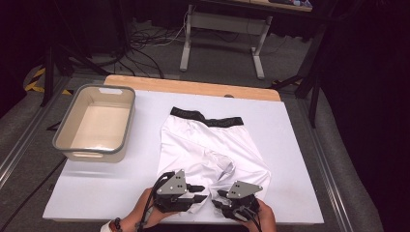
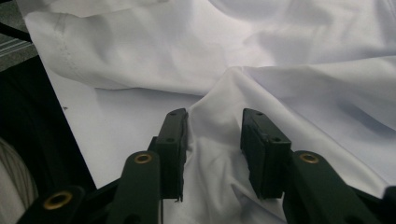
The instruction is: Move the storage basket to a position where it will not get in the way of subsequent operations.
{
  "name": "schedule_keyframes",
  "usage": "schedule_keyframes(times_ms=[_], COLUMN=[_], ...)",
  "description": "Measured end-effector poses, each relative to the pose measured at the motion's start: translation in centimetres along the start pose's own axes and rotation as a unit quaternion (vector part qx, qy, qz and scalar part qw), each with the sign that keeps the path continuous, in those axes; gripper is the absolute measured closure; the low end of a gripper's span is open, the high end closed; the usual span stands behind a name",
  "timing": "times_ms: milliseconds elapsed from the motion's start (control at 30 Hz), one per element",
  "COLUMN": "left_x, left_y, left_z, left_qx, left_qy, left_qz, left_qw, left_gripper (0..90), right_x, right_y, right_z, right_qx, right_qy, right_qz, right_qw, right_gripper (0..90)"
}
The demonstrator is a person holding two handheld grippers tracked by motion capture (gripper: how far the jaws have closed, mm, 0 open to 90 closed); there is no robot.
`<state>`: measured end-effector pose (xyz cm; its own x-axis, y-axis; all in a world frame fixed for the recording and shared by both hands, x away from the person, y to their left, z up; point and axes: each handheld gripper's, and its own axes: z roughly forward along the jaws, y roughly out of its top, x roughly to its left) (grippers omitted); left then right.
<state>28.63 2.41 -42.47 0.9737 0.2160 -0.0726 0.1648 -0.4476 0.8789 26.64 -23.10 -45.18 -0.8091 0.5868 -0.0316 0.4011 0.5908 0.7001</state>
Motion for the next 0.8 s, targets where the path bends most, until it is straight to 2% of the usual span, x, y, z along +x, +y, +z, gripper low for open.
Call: schedule_keyframes(times_ms=[67, 100, 167, 233, 300, 367, 400, 467, 533, 600, 667, 800], left_x=[0.0, 0.0, 0.1, 0.1, 0.1, -0.3, -0.6, -0.8, -0.6, -0.4, -0.1, 0.2], left_y=[-0.1, -0.5, -1.3, -2.5, -3.4, -4.1, -4.4, -5.1, -5.6, -5.6, -5.7, -5.8], left_z=[-0.1, -0.2, -0.5, -1.1, -1.6, -1.9, -2.0, -2.0, -1.9, -2.0, -2.0, -2.3], left_qx=[0.036, 0.050, 0.075, 0.094, 0.104, 0.118, 0.131, 0.146, 0.148, 0.149, 0.147, 0.147], left_qy=[0.005, 0.017, 0.020, 0.020, 0.010, -0.001, 0.006, 0.016, 0.024, 0.035, 0.037, 0.042], left_qz=[0.018, 0.029, 0.035, 0.027, 0.022, 0.023, 0.029, 0.024, 0.028, 0.024, 0.027, 0.029], left_qw=[0.9992, 0.9982, 0.9963, 0.9950, 0.9943, 0.9928, 0.9909, 0.9889, 0.9884, 0.9878, 0.9881, 0.9879], left_gripper=[65.4, 63.5, 62.1, 57.8, 54.7, 46.6, 45.8, 44.5, 43.5, 44.5, 44.4, 47.1], right_x=[0.3, 0.5, 1.3, 1.9, 2.3, 2.8, 2.9, 3.4, 3.9, 4.1, 4.6, 4.9], right_y=[0.1, 0.1, 0.4, 0.7, 1.0, 1.2, 1.3, 1.4, 1.5, 1.5, 1.7, 2.1], right_z=[-0.1, -0.1, -0.3, -0.3, -0.2, 0.2, 0.3, 0.6, 0.7, 0.9, 1.5, 2.1], right_qx=[-0.004, -0.007, -0.013, -0.018, -0.022, -0.020, -0.018, -0.017, -0.015, -0.016, -0.014, -0.009], right_qy=[0.002, 0.004, 0.014, 0.023, 0.033, 0.045, 0.046, 0.058, 0.063, 0.072, 0.068, 0.065], right_qz=[-0.004, -0.010, -0.026, -0.038, -0.043, -0.051, -0.055, -0.065, -0.073, -0.072, -0.073, -0.073], right_qw=[1.0000, 0.9999, 0.9995, 0.9989, 0.9983, 0.9975, 0.9972, 0.9961, 0.9952, 0.9947, 0.9949, 0.9952], right_gripper=[60.1, 61.7, 65.6, 67.8, 68.2, 68.2, 68.1, 67.1, 64.4, 59.8, 53.1, 53.1])
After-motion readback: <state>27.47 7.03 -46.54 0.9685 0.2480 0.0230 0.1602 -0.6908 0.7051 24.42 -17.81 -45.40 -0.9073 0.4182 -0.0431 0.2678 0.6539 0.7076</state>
